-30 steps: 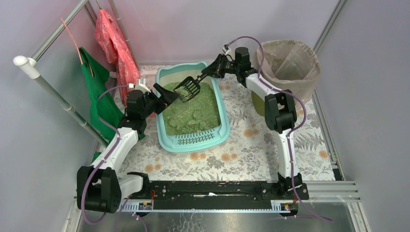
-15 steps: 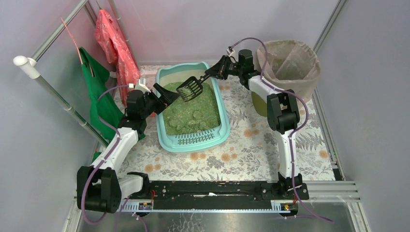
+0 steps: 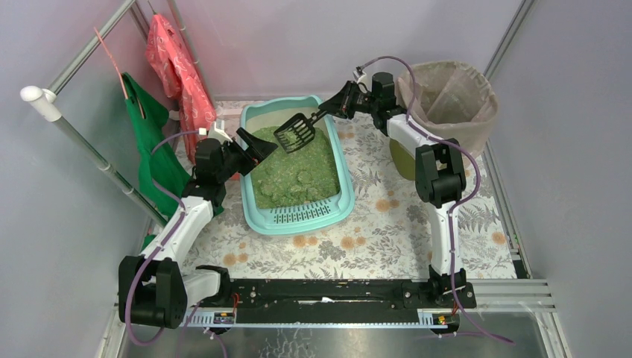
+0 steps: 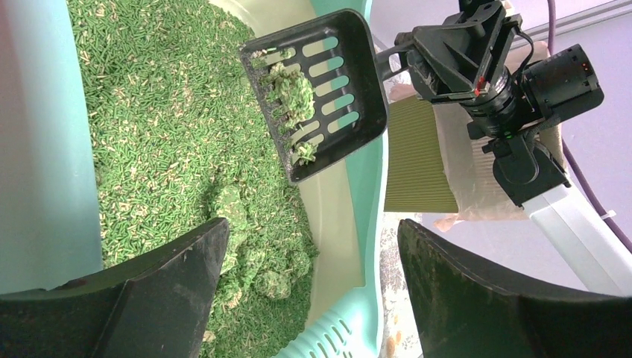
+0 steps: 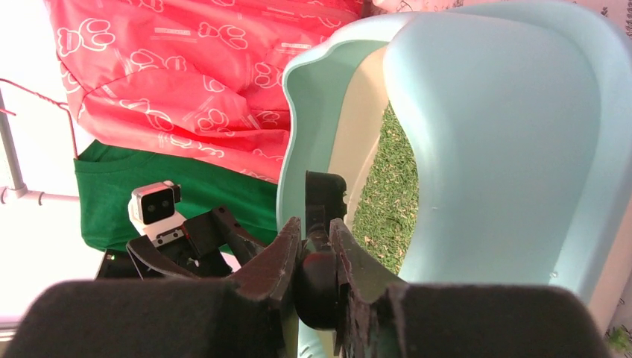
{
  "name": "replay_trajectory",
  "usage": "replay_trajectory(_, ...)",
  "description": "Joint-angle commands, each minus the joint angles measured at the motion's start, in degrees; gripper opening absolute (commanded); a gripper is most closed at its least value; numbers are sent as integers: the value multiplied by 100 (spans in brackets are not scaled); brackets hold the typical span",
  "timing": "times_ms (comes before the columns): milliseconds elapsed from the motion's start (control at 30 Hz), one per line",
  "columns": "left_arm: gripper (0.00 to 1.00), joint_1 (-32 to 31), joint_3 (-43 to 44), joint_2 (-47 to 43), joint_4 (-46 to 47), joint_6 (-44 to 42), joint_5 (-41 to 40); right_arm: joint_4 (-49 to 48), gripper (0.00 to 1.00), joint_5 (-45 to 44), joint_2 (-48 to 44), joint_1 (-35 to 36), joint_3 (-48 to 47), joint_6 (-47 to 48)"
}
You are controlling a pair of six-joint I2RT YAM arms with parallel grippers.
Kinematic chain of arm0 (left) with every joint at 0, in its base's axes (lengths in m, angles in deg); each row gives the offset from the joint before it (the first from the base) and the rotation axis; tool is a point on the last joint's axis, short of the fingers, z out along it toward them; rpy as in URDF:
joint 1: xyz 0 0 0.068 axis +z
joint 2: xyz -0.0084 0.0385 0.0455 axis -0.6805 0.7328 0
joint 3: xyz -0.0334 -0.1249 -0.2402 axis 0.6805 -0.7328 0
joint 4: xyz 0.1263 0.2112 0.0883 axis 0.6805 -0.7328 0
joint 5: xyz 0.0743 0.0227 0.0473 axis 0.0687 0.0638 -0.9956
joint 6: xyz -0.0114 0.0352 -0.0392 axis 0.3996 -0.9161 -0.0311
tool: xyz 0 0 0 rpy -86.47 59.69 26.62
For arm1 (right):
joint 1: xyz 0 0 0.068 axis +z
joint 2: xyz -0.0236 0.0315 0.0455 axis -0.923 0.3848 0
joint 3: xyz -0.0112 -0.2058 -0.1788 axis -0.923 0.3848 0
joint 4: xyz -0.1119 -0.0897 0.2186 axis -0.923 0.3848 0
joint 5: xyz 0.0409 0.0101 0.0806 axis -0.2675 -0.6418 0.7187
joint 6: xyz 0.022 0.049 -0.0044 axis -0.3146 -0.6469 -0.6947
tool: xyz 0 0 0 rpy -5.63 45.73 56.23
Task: Clean the litter box
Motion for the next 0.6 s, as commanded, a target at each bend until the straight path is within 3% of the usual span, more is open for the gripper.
replay_trajectory(0,91,47,5,0,352,25,146,-354,0,103,-249,8,-152,-209)
replay_trajectory(67,91,55,-1,-2,325,-17,84,146,0,474,-8,153,-654,3)
replay_trajectory(167,91,50,8,45,384,27,161,-66,0,-3,-266,-30,-249,29)
replay_trajectory(300,91,52,6,48,355,8,119,364,0,329,-52,116,-623,218)
replay_trajectory(433,91,48,16,23,352,32,158,-226,0,40,-257,-103,-111,-3)
replay_trajectory(500,91,47,7,28,320,-3,107,540,0,434,-14,105,-740,423)
replay_trajectory(567,91,47,15,103,347,24,137,759,0,84,-221,35,-504,649)
